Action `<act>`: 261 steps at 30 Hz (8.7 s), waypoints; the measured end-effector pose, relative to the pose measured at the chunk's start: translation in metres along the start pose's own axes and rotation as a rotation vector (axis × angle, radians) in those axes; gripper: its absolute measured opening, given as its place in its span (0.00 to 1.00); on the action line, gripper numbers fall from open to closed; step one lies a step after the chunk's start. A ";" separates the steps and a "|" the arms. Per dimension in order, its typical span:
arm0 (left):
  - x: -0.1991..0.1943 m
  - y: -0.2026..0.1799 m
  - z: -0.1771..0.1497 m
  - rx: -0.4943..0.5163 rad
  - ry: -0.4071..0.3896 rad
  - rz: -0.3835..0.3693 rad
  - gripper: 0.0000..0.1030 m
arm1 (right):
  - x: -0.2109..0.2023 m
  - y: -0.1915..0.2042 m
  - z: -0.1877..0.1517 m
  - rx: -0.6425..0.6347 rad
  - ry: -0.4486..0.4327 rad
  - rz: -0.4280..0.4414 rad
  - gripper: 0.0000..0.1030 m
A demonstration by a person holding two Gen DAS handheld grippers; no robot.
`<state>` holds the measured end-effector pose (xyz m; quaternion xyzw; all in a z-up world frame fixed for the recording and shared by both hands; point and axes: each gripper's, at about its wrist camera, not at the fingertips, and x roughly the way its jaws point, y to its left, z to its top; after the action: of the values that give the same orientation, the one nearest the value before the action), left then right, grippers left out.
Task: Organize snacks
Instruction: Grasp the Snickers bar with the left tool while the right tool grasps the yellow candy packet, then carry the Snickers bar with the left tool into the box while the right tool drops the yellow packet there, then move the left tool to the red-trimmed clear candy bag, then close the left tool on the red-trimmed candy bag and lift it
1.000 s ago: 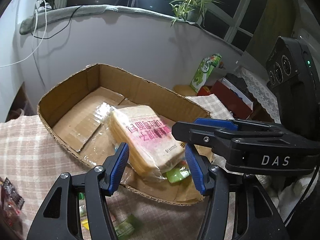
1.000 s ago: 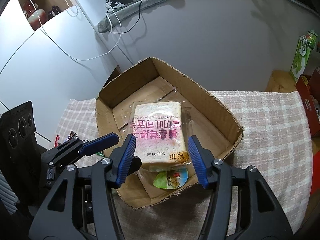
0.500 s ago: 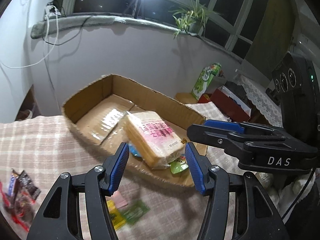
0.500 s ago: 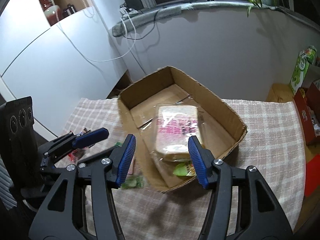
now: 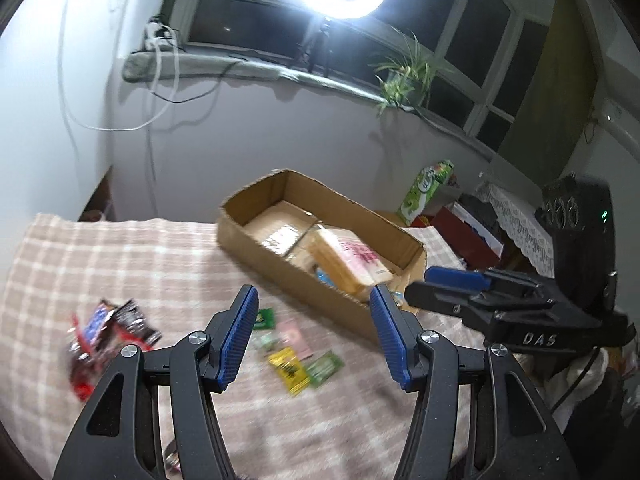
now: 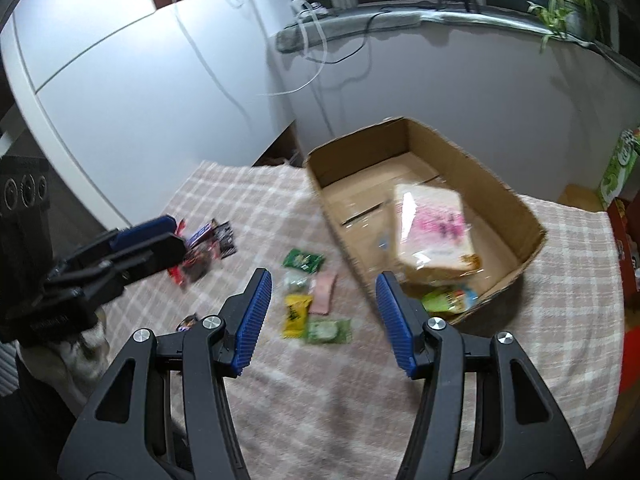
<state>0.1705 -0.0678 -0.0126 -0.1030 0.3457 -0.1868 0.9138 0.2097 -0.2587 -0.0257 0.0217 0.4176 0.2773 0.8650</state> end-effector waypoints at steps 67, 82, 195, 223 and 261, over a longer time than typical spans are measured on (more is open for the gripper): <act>0.004 0.058 -0.129 -0.016 0.159 0.273 0.27 | 0.121 0.062 -0.050 -0.202 0.182 -0.142 0.23; -0.007 0.062 -0.109 -0.077 0.119 0.222 0.27 | 0.086 0.055 -0.035 -0.146 0.090 -0.087 0.23; -0.075 0.135 -0.036 -0.185 -0.070 0.272 0.41 | 0.035 0.043 -0.006 -0.158 -0.013 -0.124 0.72; -0.020 0.179 -0.066 -0.154 0.095 0.252 0.46 | 0.136 0.057 -0.022 -0.157 0.188 -0.109 0.39; -0.013 0.193 -0.058 -0.138 0.038 0.274 0.40 | 0.126 0.064 -0.016 -0.150 0.148 -0.102 0.23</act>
<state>0.1750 0.1093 -0.1091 -0.1138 0.3859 -0.0378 0.9147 0.2310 -0.1451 -0.1083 -0.0847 0.4590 0.2643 0.8440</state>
